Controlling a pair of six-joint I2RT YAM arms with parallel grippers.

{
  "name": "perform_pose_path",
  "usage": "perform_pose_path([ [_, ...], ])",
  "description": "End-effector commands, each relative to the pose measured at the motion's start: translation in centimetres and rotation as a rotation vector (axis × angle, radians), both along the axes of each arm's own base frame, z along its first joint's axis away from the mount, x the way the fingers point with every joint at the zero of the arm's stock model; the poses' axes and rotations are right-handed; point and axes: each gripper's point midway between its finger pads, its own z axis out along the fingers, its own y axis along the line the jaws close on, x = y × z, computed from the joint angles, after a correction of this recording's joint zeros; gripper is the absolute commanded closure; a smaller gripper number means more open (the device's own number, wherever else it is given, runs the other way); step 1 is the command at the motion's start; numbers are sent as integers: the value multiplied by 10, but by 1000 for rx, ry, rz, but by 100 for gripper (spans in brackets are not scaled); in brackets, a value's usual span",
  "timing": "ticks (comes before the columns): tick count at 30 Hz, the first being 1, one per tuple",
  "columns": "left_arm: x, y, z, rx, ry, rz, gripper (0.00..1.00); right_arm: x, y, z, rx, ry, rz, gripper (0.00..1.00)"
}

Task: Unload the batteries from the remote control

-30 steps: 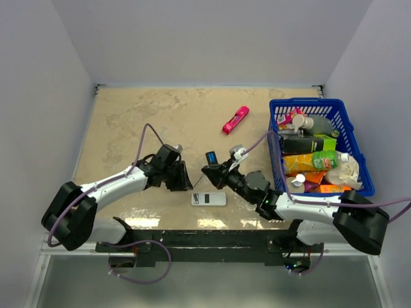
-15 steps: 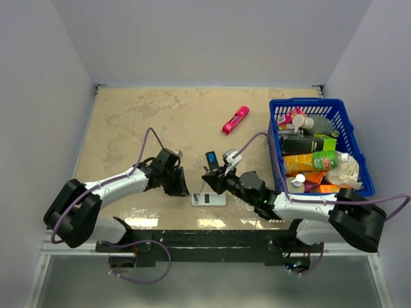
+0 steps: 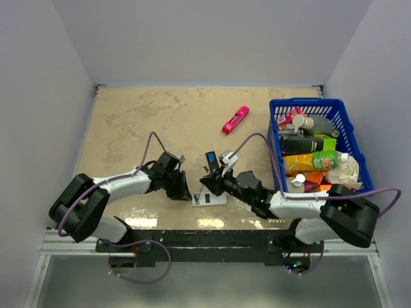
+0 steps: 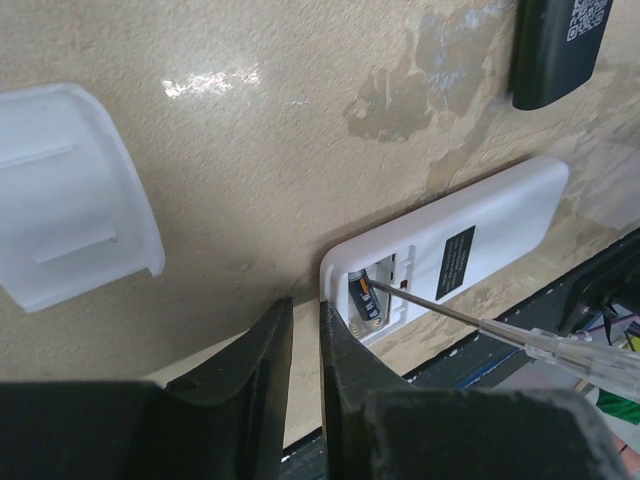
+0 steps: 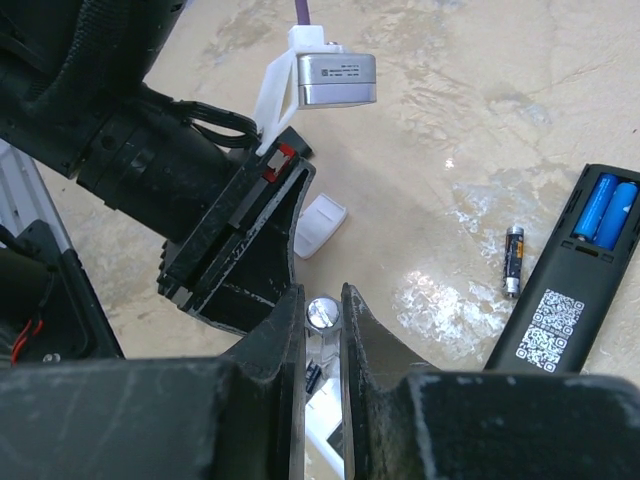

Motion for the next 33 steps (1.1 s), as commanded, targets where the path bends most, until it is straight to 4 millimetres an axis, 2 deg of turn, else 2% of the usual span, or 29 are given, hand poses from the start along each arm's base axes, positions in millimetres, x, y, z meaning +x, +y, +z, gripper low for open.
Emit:
perform_pose_path([
  [1, -3, -1, -6, -20, 11, 3, 78, 2, 10, 23, 65, -26, 19, 100],
  [13, -8, -2, -6, -32, 14, 5, 79, -2, 20, 32, 128, 9, 44, 100],
  [24, -6, 3, -2, -3, -1, 12, 79, 9, 22, 38, 112, -25, 9, 100],
  [33, 1, 18, -1, 88, -24, 61, 79, 21, 26, 41, 76, -61, -21, 100],
])
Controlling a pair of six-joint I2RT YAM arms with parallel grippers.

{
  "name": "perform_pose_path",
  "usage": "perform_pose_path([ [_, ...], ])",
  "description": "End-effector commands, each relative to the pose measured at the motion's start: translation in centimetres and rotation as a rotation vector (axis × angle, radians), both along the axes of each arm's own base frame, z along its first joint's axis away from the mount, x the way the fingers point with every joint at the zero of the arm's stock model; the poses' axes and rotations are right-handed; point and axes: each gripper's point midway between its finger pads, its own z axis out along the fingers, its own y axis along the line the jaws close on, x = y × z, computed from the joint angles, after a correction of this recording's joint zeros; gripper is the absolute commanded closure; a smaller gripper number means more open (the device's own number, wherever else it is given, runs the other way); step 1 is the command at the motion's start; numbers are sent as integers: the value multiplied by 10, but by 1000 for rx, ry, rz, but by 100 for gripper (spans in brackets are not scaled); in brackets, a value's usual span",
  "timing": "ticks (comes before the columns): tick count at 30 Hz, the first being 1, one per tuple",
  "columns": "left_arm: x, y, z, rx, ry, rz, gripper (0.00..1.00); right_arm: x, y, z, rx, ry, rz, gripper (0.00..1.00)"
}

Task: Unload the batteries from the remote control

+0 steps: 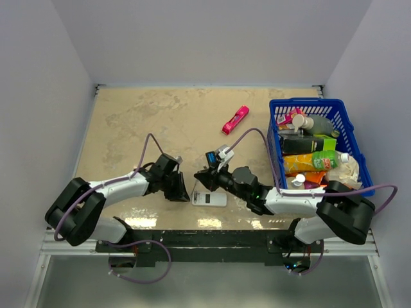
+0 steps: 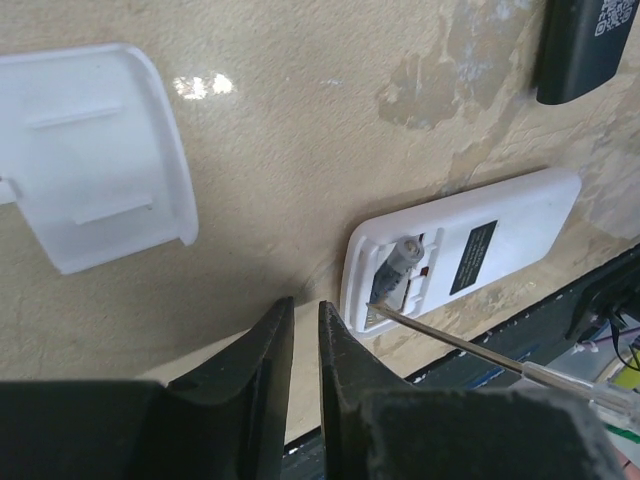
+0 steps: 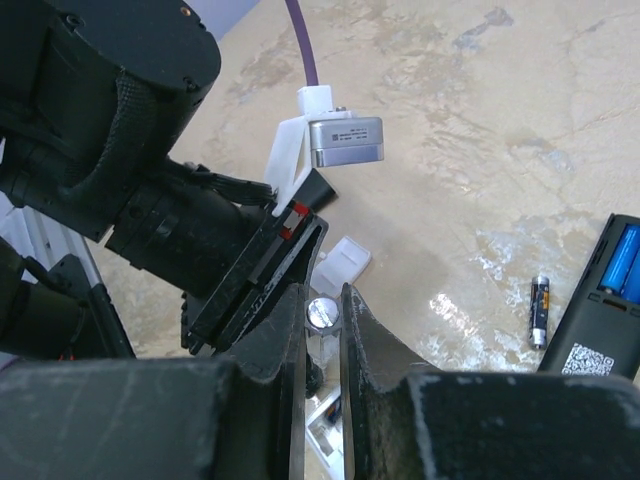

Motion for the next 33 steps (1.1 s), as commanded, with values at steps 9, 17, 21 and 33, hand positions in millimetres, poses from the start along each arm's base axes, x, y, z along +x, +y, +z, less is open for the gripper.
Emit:
perform_pose_path([
  [9, 8, 18, 3, 109, -34, 58, 78, 18, 4, 26, -7, -82, -49, 100],
  [17, 17, 10, 15, 65, -69, 33, 78, 8, -8, 47, 3, -80, -42, 100],
  [21, 18, 5, 17, 40, -73, 13, 78, 4, -13, 31, -25, -32, -45, 100],
  [33, 22, -2, 22, 16, -90, -15, 78, 0, -17, 1, -95, 26, -45, 100],
])
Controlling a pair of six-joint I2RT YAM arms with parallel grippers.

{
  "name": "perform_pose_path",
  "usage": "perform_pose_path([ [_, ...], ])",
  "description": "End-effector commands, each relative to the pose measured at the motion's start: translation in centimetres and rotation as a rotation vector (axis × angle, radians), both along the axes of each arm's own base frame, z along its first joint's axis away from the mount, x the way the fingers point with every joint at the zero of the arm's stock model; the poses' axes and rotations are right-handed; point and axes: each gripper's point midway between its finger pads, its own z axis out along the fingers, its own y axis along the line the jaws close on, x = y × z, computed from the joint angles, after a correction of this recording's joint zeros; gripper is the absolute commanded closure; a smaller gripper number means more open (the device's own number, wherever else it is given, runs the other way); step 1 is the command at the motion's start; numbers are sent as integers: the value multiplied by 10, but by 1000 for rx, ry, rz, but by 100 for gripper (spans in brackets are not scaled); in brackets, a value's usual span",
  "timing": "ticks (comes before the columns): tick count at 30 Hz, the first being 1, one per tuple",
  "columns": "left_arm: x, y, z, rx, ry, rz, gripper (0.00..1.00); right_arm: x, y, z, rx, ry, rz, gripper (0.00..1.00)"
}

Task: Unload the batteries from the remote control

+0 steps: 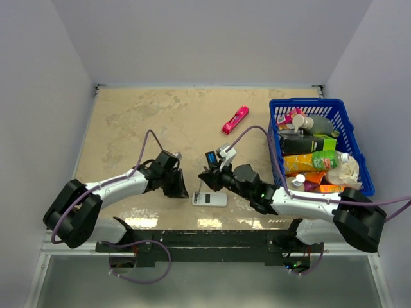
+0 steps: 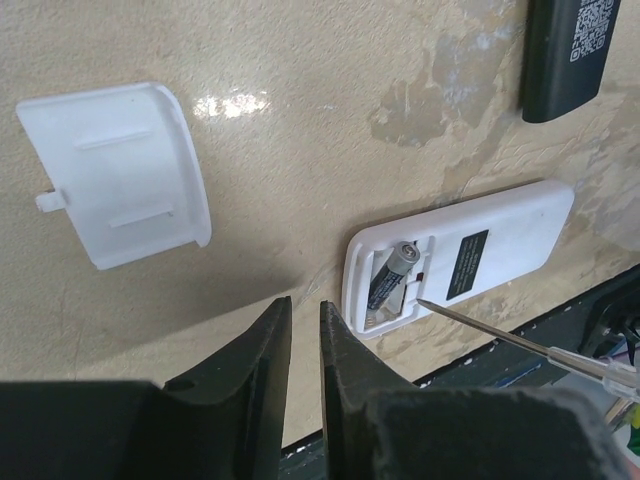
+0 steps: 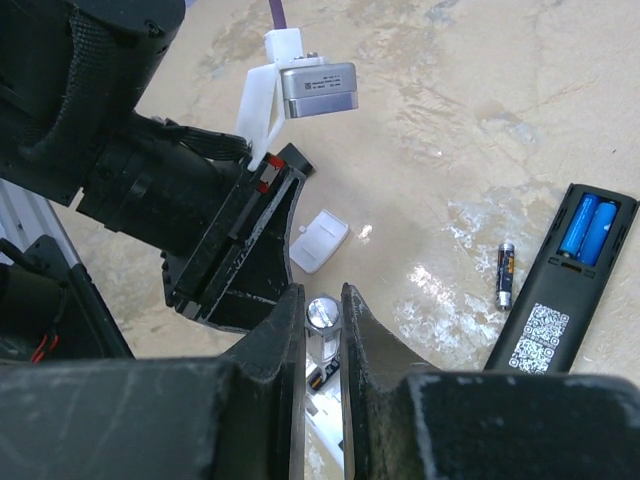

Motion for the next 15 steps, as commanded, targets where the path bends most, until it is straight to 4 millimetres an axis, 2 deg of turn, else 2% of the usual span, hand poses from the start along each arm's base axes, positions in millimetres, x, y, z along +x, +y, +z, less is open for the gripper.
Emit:
perform_pose_path([
  [1, 12, -10, 11, -38, -40, -22, 78, 3, -2, -7, -18, 7, -21, 100],
  [8, 12, -10, 7, -34, -32, -23, 78, 3, -1, -17, -17, 19, -20, 100],
  [15, 13, -11, 3, -31, -23, -21, 79, 4, 6, -17, 6, 24, -10, 100],
])
